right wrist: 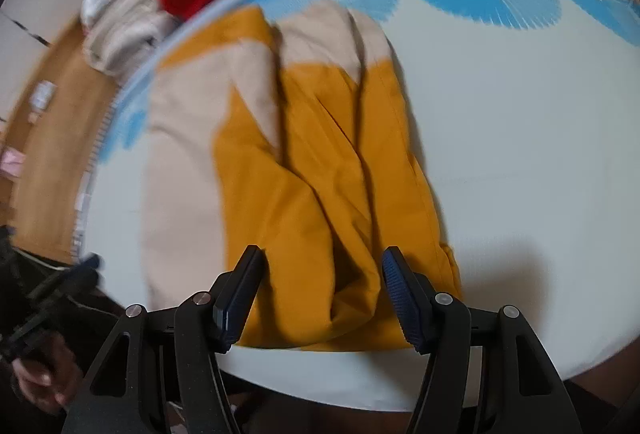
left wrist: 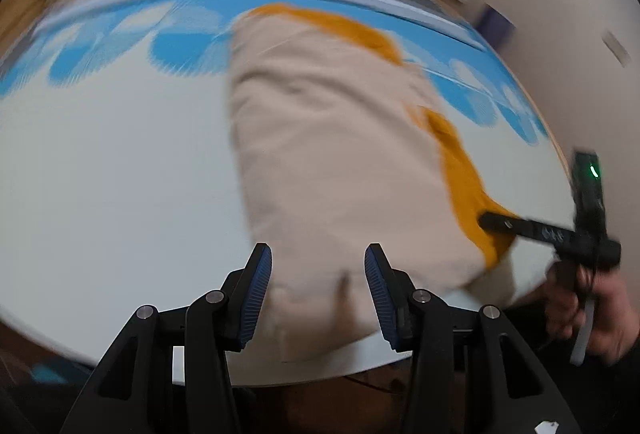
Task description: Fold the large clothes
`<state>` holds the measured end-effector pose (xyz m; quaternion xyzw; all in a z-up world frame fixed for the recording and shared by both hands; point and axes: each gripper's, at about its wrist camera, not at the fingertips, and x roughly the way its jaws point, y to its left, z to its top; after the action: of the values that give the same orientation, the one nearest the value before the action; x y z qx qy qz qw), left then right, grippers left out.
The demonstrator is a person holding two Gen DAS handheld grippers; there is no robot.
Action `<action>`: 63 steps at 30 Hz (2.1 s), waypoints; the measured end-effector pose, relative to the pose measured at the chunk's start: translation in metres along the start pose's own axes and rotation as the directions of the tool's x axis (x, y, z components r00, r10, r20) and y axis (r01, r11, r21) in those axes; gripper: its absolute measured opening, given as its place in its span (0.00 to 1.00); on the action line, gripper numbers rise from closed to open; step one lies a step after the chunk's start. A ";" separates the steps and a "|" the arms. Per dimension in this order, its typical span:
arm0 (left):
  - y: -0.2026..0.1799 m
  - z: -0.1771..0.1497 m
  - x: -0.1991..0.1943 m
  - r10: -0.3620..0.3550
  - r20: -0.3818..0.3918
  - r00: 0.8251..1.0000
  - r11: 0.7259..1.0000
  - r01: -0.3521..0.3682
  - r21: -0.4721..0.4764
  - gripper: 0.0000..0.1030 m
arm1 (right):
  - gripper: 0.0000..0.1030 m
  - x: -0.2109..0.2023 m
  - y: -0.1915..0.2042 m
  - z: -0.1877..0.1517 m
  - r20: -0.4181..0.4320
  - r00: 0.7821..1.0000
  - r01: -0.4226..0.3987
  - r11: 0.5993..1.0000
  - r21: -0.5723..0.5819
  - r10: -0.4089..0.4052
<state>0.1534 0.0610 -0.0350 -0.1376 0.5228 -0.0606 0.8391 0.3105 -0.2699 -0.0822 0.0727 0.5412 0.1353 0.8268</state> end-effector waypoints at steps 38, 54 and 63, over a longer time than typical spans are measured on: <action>-0.025 -0.020 0.074 -0.003 -0.306 0.952 0.997 0.028 0.075 0.56 | 0.08 -0.006 -0.065 -0.003 0.076 0.995 0.063 0.992 0.106 -0.071; 0.012 0.012 0.067 -0.197 -0.253 0.947 0.973 0.157 -0.169 0.57 | 0.67 -0.007 -0.036 0.053 0.056 0.985 0.166 0.982 -0.094 -0.161; 0.046 0.064 0.129 -0.348 -0.194 0.917 0.874 0.243 -0.421 0.78 | 0.67 0.073 -0.086 0.061 -0.124 0.991 -0.020 0.988 0.152 0.039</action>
<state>0.2668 0.0837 -0.1331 -0.3709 0.6036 -0.1019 0.6984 0.4067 -0.3278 -0.1444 0.1343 0.6001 0.1108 0.7807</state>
